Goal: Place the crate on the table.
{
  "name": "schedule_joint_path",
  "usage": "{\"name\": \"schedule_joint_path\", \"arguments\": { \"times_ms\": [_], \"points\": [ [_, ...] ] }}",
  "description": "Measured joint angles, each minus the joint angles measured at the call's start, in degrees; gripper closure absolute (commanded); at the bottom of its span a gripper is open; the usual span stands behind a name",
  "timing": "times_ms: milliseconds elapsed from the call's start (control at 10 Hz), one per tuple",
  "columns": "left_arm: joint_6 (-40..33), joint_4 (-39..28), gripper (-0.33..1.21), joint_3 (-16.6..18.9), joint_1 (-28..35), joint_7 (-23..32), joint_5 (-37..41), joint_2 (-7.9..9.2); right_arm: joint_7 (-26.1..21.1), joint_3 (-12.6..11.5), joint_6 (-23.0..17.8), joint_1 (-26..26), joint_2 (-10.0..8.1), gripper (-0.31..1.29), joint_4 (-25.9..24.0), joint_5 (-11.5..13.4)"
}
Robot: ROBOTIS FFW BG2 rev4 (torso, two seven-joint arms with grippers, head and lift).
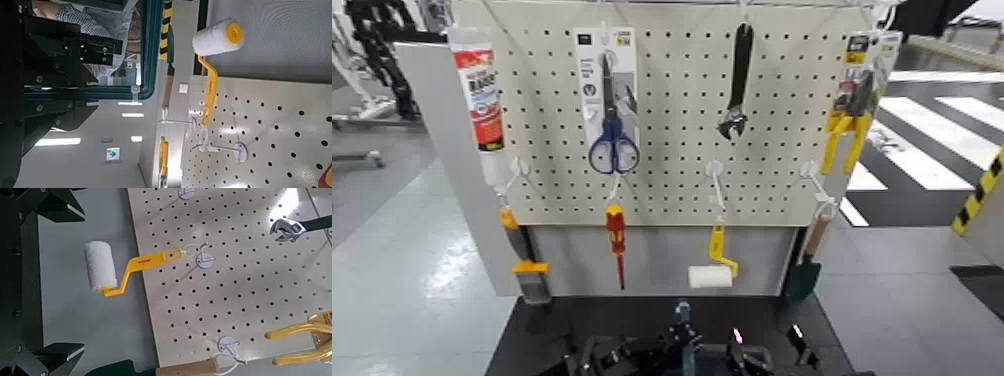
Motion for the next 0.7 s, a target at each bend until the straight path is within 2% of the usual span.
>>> {"name": "schedule_joint_path", "arguments": {
  "times_ms": [700],
  "points": [
    [0.30,0.04,1.20,1.53,0.08,0.03,-1.44,-0.18,-0.06,-0.02,0.05,0.12,0.09,0.14,-0.08,0.00]
  ]
}}
